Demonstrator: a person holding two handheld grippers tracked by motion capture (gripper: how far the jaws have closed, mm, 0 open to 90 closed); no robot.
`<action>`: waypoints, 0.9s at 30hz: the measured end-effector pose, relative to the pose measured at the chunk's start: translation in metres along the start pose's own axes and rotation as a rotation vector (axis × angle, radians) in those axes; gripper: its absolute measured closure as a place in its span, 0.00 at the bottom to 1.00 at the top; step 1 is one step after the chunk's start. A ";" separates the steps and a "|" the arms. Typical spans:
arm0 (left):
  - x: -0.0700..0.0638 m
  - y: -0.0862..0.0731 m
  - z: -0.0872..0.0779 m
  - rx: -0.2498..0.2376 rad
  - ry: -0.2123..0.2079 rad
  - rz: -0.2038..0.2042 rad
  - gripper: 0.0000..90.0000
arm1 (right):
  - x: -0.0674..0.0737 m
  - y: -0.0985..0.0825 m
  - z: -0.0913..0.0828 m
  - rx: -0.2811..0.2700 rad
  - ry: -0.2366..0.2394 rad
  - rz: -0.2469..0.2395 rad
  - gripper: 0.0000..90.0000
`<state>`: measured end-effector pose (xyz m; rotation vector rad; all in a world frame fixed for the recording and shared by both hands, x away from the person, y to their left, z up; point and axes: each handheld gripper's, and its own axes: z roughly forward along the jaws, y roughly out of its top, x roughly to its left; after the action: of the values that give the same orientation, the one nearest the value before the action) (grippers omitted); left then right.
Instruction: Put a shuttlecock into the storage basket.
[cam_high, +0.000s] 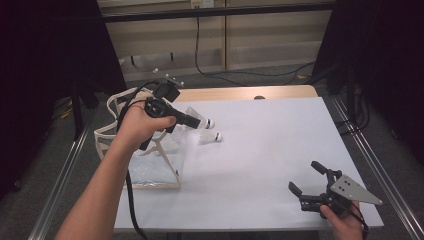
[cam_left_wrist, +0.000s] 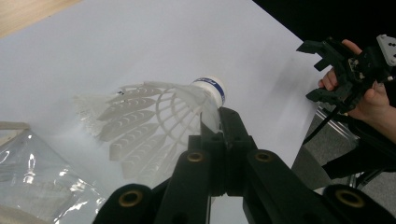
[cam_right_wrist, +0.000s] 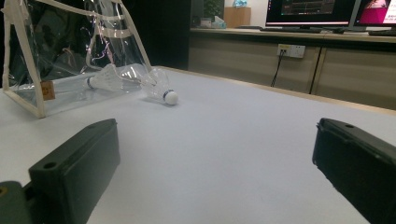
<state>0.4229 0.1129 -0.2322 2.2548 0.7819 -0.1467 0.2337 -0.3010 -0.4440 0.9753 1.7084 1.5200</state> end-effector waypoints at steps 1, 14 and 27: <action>0.000 0.000 -0.001 -0.002 0.004 -0.001 1.00 | 0.000 0.000 0.000 0.000 0.000 0.000 0.01; 0.004 0.002 -0.008 -0.008 0.011 -0.018 1.00 | 0.000 0.000 0.000 -0.001 0.000 0.001 0.01; 0.009 0.002 -0.017 -0.015 0.022 -0.024 1.00 | 0.000 0.000 0.000 0.000 0.001 0.002 0.01</action>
<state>0.4294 0.1278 -0.2210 2.2372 0.8201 -0.1271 0.2336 -0.3007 -0.4439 0.9765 1.7084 1.5229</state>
